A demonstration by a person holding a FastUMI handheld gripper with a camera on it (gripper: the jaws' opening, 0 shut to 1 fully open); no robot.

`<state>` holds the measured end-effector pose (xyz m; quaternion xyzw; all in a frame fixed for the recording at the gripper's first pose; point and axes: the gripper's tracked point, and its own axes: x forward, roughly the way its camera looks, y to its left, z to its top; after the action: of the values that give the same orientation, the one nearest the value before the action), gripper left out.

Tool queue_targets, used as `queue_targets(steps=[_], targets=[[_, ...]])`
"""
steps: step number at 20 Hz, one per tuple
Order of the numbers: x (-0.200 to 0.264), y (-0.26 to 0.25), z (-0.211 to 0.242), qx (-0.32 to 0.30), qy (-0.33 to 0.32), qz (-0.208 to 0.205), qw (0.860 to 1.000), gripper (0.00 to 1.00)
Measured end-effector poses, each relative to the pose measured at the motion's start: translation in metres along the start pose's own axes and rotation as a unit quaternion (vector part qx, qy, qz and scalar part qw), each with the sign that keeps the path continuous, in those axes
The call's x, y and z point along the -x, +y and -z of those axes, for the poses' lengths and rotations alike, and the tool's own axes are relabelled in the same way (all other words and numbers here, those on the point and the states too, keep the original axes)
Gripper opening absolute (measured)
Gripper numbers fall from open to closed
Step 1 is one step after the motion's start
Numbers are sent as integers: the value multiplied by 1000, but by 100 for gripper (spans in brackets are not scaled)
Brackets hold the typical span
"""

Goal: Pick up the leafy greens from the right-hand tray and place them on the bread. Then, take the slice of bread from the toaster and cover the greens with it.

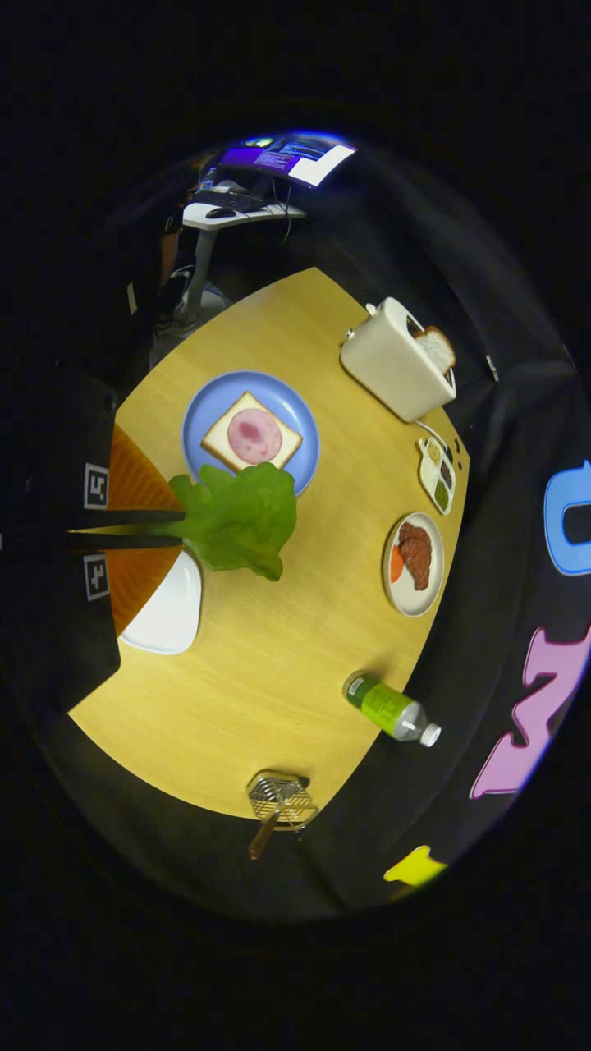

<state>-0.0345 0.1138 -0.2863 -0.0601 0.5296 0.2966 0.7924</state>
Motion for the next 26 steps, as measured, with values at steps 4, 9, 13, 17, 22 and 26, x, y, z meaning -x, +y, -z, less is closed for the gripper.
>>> queue_targets(steps=[4, 9, 13, 17, 22, 26], targets=[[-13, 42, -28, 34, 5, -17, 999, 5], [-51, 73, -32, 57, 34, -24, 997, 5], [-68, 87, -34, 64, 43, -27, 997, 5], [-69, 91, -38, 61, 44, -27, 997, 5], [-72, 92, -34, 64, 50, -25, 996, 34], [-73, 94, -34, 59, 39, -28, 997, 57]])
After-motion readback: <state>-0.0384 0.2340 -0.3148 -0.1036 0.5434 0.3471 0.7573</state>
